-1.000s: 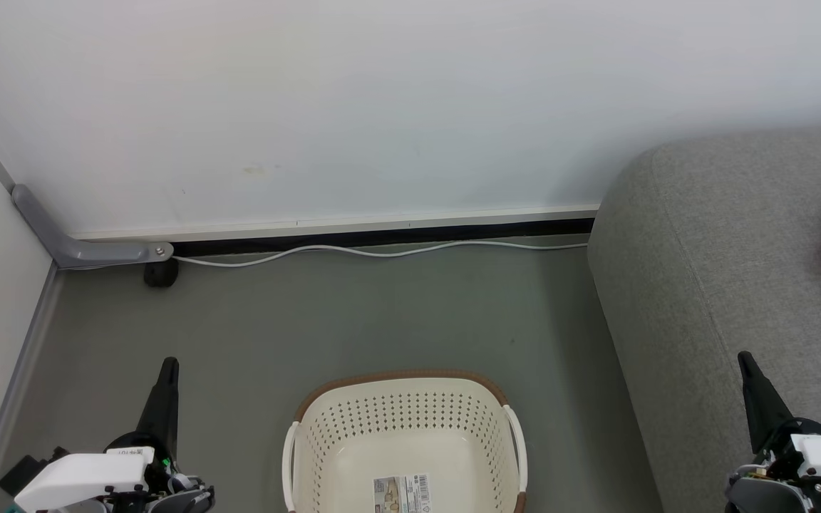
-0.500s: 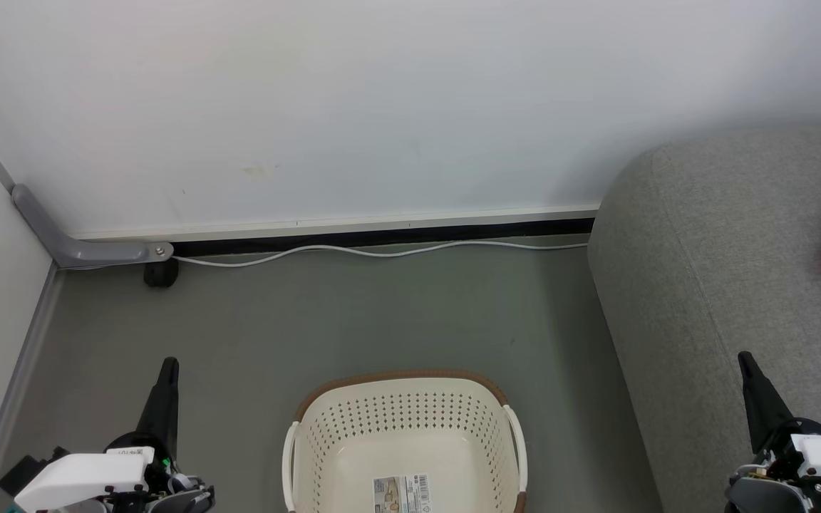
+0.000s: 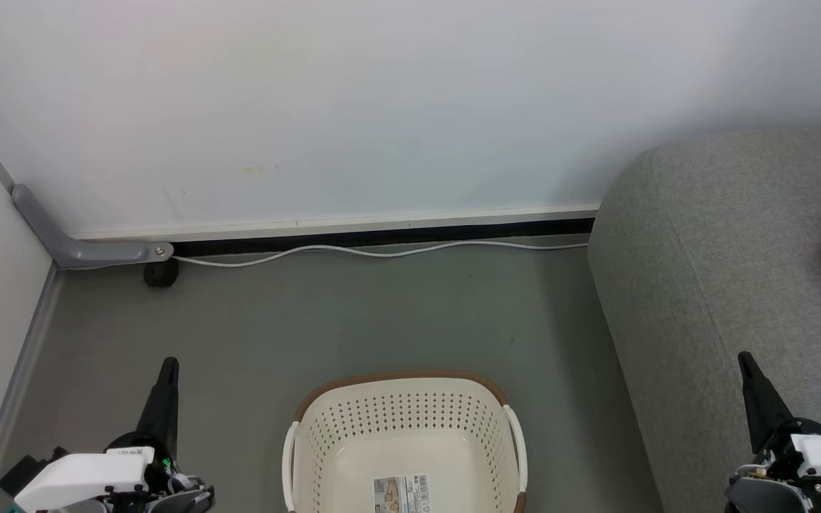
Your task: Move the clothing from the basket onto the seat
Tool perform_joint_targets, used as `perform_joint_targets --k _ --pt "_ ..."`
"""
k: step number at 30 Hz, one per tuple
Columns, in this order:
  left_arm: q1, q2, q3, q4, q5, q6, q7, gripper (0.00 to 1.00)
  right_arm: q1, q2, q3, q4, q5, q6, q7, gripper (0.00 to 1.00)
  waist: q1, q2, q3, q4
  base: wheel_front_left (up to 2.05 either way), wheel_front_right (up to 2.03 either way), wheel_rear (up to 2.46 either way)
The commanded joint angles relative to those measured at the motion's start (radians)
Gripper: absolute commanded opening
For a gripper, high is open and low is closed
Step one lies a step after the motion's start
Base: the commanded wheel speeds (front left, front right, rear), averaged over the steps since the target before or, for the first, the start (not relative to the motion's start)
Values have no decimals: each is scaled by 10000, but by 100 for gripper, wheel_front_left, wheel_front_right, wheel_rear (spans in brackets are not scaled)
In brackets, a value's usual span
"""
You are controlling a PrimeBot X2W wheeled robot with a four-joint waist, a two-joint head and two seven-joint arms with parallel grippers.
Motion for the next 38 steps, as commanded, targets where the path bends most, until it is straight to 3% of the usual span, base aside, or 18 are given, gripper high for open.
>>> perform_joint_targets --k 1,38 --pt "-577 169 330 -230 -39 -84 73 0 -364 -99 158 -313 45 16 71 0 0 0 0 0 0 0 0" --pt "-576 169 329 -230 -40 -84 73 0 -365 -92 147 -313 36 16 79 0 0 0 0 0 0 0 0"
